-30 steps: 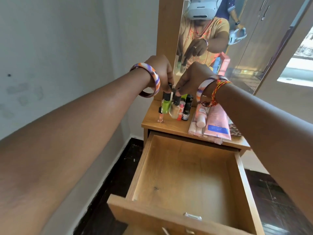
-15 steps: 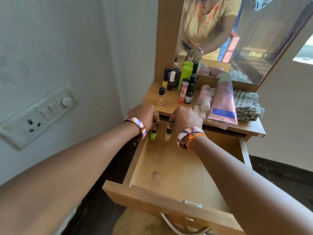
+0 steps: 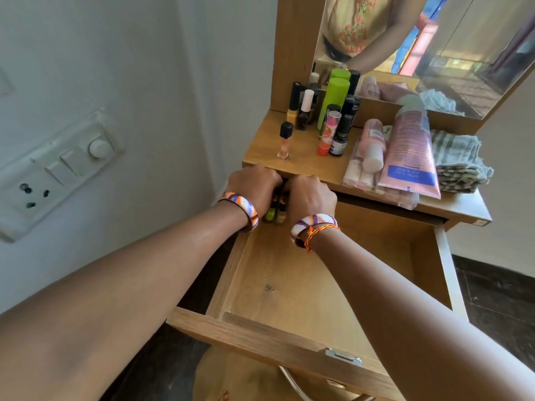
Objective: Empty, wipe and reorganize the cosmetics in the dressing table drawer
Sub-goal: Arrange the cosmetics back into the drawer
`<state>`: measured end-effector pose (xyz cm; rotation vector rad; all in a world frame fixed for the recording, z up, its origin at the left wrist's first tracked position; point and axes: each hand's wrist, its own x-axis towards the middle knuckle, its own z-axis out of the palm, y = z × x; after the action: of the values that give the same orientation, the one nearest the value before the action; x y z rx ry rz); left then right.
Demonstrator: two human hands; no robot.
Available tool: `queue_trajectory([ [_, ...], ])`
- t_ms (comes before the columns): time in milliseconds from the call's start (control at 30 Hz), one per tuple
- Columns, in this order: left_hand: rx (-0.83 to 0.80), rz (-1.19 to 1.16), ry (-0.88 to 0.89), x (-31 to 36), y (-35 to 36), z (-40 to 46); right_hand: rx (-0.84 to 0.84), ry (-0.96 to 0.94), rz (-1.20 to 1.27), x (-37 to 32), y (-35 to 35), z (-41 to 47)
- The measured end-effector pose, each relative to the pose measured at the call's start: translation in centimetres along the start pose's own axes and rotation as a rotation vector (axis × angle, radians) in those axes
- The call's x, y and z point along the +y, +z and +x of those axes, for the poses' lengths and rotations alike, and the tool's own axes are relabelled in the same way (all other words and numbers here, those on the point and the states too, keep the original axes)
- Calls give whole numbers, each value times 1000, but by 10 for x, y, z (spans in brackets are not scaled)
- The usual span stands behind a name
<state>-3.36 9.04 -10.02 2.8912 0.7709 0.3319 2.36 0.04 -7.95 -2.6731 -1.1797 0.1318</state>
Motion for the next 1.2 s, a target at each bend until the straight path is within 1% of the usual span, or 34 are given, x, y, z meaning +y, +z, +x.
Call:
queue_trajectory([
  [233,-14,80,51,-1,-2,-6,11,-29,-10,-5,0,-5],
  [367,-78,127,34,-3,-22,-8,5,-43,-31,-1,-12,-16],
  [400,-113,106,37,-3,-33,-7,10,-55,-39,1,-17,-19],
  [467,-180,-39,61,-6,-61,-3,60,-78,-55,2,-34,-23],
  [533,-213,-213,61,-7,-95,6,178,-72,-60,1,-56,-20],
  [567,-185,-268,42,-7,-109,13,246,-62,-44,0,-68,-16],
  [633,-67,-324,0,-9,-130,32,355,-43,33,-1,-93,-3],
  [700,52,-335,-24,-8,-139,55,394,-29,48,-2,-111,21],
  [767,125,-310,-52,-4,-137,79,381,-42,-50,-2,-117,51],
  [833,137,-264,-92,1,-125,102,337,-68,-146,-3,-115,77],
  [967,85,-117,-111,4,-89,134,277,-94,-235,-3,-106,105],
  [1200,205,-83,-96,4,-69,143,281,-117,-217,-2,-92,113],
])
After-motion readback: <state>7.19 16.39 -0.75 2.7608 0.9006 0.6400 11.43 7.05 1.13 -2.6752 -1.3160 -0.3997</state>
